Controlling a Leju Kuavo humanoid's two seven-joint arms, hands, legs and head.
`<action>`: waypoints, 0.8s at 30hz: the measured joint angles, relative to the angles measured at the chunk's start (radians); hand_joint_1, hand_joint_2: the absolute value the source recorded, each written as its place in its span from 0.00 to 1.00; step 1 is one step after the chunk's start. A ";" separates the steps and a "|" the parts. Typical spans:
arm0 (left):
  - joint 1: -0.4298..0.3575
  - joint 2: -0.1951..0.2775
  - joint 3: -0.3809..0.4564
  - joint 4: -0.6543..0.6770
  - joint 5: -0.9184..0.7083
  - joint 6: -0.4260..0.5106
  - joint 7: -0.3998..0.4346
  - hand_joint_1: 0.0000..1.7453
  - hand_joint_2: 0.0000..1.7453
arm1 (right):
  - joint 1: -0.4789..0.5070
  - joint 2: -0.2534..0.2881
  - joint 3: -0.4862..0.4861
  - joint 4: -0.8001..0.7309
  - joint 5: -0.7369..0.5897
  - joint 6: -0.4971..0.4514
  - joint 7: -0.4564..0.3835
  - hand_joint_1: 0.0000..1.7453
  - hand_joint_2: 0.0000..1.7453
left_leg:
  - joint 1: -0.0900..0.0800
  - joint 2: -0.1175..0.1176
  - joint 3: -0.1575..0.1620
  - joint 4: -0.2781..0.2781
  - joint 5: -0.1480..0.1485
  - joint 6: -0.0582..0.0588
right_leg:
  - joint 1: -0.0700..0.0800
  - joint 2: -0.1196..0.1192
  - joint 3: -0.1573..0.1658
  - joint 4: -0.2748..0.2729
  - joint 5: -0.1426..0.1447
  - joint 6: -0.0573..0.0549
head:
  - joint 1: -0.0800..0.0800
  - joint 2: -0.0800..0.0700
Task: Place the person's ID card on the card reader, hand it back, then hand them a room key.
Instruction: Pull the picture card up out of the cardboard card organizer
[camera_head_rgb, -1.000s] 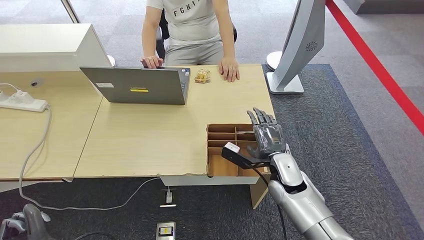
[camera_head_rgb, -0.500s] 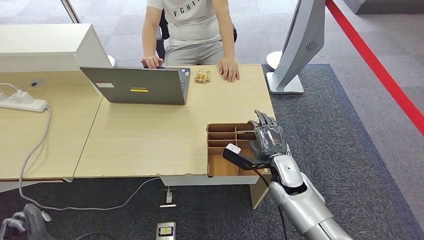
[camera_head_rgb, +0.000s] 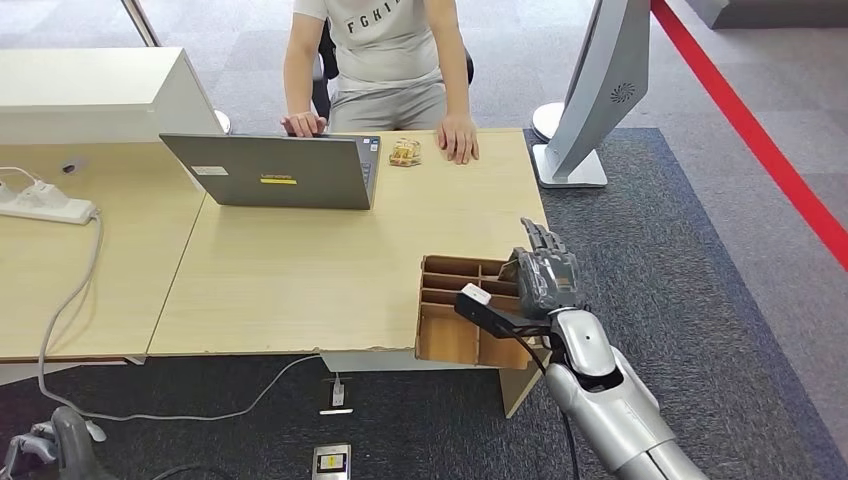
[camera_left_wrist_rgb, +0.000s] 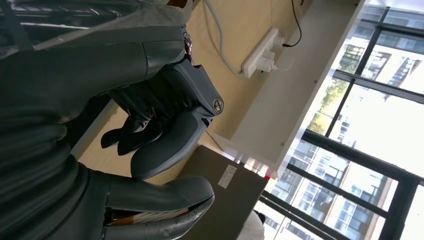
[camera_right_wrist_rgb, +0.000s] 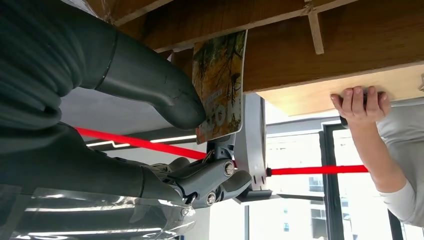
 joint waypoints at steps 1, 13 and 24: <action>0.000 0.000 0.000 0.000 0.000 0.000 0.000 1.00 1.00 | 0.001 0.000 -0.001 -0.001 0.002 0.001 0.000 1.00 1.00 | 0.000 0.000 0.000 0.000 0.000 0.000 | 0.000 0.000 0.000 0.000 0.000 0.000 | 0.000 0.000; 0.006 0.000 0.000 0.000 -0.009 0.027 0.000 1.00 1.00 | -0.002 0.019 -0.001 -0.001 0.017 -0.028 -0.026 1.00 1.00 | 0.000 0.000 0.000 0.000 0.000 0.000 | 0.000 0.000 0.000 0.000 0.000 0.000 | 0.000 0.000; 0.015 0.000 0.000 0.000 -0.013 0.021 0.000 1.00 1.00 | -0.022 0.038 -0.006 -0.015 0.026 -0.169 -0.018 1.00 1.00 | 0.000 0.000 0.000 0.000 0.000 0.000 | 0.000 0.000 0.000 0.000 0.000 0.000 | 0.000 0.000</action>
